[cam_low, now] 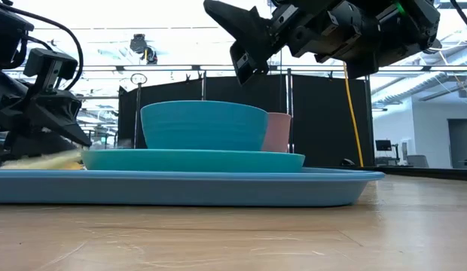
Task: Set up tray
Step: Put the yellow knife on the blue serving tray to the left of the orange spoon
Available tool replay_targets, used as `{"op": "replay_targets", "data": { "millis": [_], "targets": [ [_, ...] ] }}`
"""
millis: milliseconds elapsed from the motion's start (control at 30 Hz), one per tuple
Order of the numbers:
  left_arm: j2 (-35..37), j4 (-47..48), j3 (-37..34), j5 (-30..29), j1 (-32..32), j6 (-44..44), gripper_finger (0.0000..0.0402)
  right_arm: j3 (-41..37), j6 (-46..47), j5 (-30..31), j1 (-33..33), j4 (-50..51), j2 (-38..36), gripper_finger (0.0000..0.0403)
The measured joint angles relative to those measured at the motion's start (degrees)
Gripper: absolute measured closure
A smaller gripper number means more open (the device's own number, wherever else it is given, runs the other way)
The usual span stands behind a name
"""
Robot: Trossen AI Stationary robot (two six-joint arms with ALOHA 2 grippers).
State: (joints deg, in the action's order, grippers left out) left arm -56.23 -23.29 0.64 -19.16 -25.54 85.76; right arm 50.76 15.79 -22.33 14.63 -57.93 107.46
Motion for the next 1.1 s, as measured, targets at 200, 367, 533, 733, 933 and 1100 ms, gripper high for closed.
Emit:
{"op": "replay_targets", "data": {
  "millis": [200,367,533,733,933,1100],
  "targets": [
    [0.00,0.67,0.00,0.73,0.00,-0.05,0.0242,0.00,0.00,0.00,0.00,0.00,0.00,0.0232],
    [-0.06,-2.13,-0.02,3.74,-0.30,-1.69,0.0208,0.00,0.00,-0.02,0.04,0.00,0.00,0.0232],
    [-0.02,-7.02,-0.13,2.58,-1.01,-6.20,0.0203,0.00,-0.01,-0.02,0.07,-0.01,0.00,0.0232],
    [-0.04,-6.97,-0.13,2.28,-2.23,-9.25,0.0234,0.00,-0.02,0.01,0.33,-0.12,0.00,0.0232],
    [-0.04,-14.30,-0.13,0.20,-5.91,-17.13,0.0265,-0.02,-1.50,5.33,1.32,-1.02,-0.06,0.0232],
    [-0.02,-21.83,-0.11,0.18,-10.54,-24.65,0.0275,0.00,1.37,6.07,1.33,-0.95,-0.37,0.0232]
  ]
}}
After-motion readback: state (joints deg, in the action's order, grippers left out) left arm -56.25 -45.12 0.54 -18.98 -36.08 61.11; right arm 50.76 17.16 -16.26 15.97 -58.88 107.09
